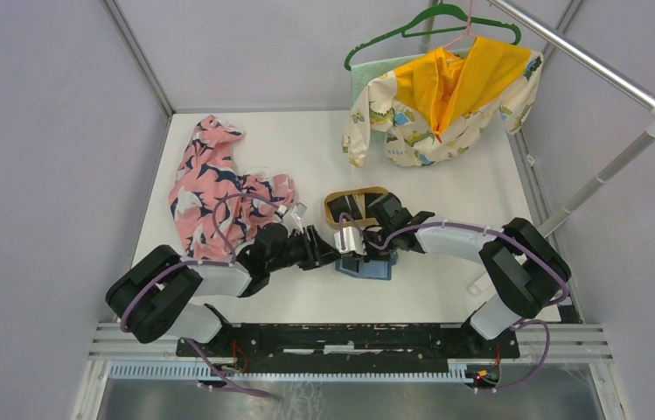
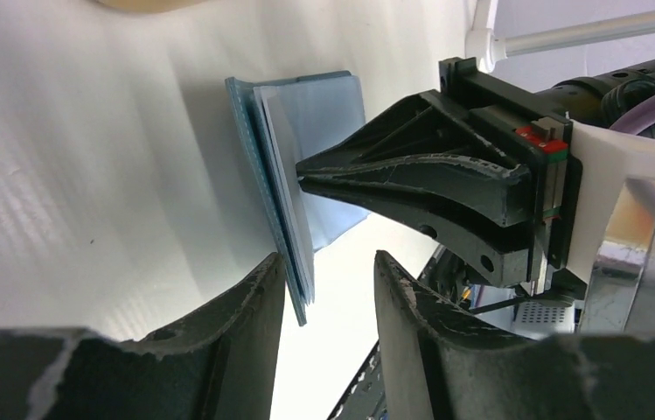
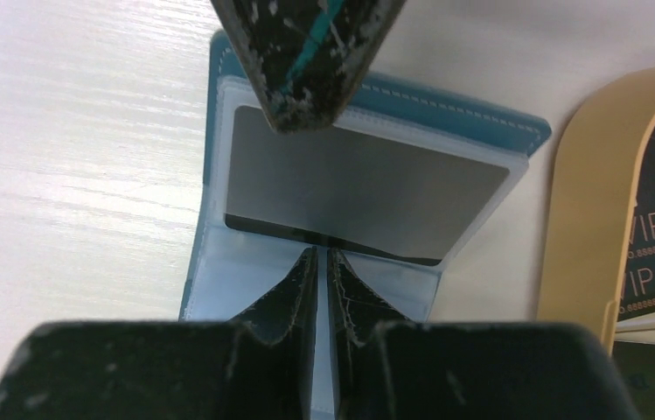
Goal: Put the credit cards into the card holder
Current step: Close the card holder at the center of the board.
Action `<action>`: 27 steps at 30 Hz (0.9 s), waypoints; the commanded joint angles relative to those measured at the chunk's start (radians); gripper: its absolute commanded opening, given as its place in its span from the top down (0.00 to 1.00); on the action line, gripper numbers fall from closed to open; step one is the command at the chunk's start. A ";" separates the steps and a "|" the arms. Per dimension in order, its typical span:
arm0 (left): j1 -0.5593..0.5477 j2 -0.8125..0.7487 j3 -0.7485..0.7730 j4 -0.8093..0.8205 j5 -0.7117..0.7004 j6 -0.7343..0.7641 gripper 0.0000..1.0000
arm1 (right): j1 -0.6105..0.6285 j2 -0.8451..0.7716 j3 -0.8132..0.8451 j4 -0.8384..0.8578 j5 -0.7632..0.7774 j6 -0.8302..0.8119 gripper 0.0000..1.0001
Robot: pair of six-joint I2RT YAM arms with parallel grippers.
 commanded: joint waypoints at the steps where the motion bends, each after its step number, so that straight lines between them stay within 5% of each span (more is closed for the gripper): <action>1: -0.010 0.050 0.037 0.167 0.077 -0.072 0.51 | -0.004 -0.003 0.022 -0.050 -0.073 0.029 0.86; 13: -0.046 0.227 0.085 0.404 0.130 -0.173 0.52 | -0.113 0.003 0.051 -0.090 -0.201 0.092 0.85; 27: -0.128 0.408 0.201 0.454 0.107 -0.198 0.52 | -0.225 0.024 0.150 -0.315 -0.190 -0.036 0.85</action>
